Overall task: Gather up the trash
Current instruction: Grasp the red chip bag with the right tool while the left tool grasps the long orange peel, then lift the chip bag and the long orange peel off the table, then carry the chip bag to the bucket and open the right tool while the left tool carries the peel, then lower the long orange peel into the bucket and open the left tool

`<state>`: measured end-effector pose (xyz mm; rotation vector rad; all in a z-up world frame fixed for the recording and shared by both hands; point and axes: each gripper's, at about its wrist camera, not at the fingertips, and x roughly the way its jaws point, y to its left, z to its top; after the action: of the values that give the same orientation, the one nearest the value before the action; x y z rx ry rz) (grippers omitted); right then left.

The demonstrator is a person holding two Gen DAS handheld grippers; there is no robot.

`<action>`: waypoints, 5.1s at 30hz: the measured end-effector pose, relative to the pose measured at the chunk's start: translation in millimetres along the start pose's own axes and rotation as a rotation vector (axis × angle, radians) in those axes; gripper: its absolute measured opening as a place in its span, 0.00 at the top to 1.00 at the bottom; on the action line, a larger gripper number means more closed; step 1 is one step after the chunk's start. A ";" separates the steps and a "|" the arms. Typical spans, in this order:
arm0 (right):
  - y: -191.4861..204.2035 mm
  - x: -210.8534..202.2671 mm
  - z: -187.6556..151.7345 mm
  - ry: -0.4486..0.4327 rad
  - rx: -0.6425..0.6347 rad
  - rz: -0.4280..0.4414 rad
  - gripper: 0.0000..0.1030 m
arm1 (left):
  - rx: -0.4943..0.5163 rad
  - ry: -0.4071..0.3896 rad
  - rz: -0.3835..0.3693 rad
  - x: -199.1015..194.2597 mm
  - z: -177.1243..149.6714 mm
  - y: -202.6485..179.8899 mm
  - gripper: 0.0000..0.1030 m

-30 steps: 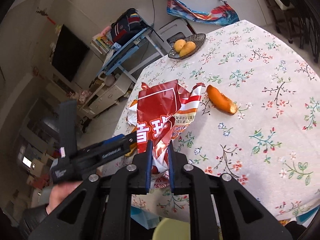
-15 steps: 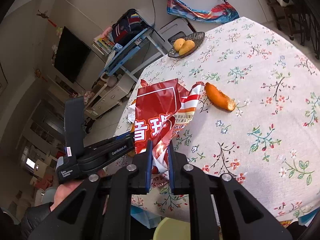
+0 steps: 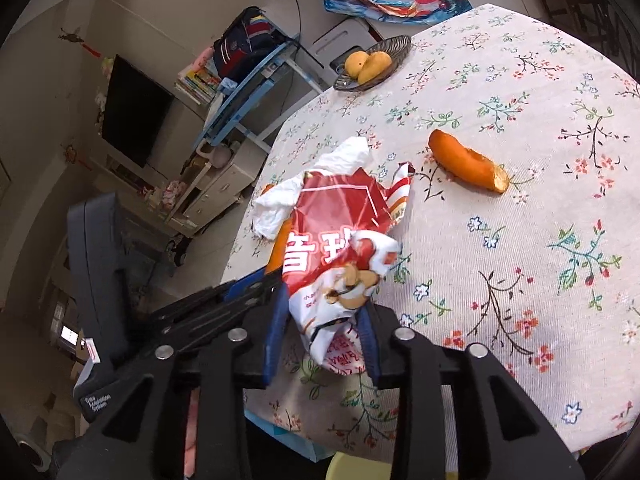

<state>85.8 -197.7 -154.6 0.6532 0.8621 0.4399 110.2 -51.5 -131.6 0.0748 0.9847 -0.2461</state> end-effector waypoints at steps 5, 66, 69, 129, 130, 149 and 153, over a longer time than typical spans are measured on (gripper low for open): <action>0.5 -7.7 0.6 -0.026 -0.021 0.002 0.86 | -0.016 -0.008 0.006 -2.5 0.1 4.9 0.79; 1.0 -75.3 -32.6 -0.115 -0.005 0.087 0.87 | -0.187 -0.202 -0.030 -95.4 -64.3 35.7 0.79; 2.2 -78.8 -35.8 -0.117 -0.009 0.088 0.87 | -0.186 -0.207 -0.035 -98.6 -67.4 35.5 0.79; 11.0 -49.1 -143.6 0.314 -0.073 -0.063 0.63 | -0.107 -0.197 -0.064 -138.2 -132.6 5.8 0.79; 11.7 -51.4 -141.9 0.304 -0.070 -0.065 0.63 | -0.103 -0.194 -0.065 -137.9 -133.4 4.9 0.79; 1.1 -97.2 -111.4 0.015 0.007 -0.099 0.52 | 0.095 -0.030 -0.109 -111.2 -154.5 -37.8 0.79; -2.4 -99.6 -109.1 -0.013 0.019 -0.103 0.51 | 0.139 0.007 -0.111 -104.9 -160.3 -46.4 0.78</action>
<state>-60.0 -221.2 -153.6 0.6260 0.8838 0.3349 -86.9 -50.5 -130.8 0.1487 0.9795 -0.4162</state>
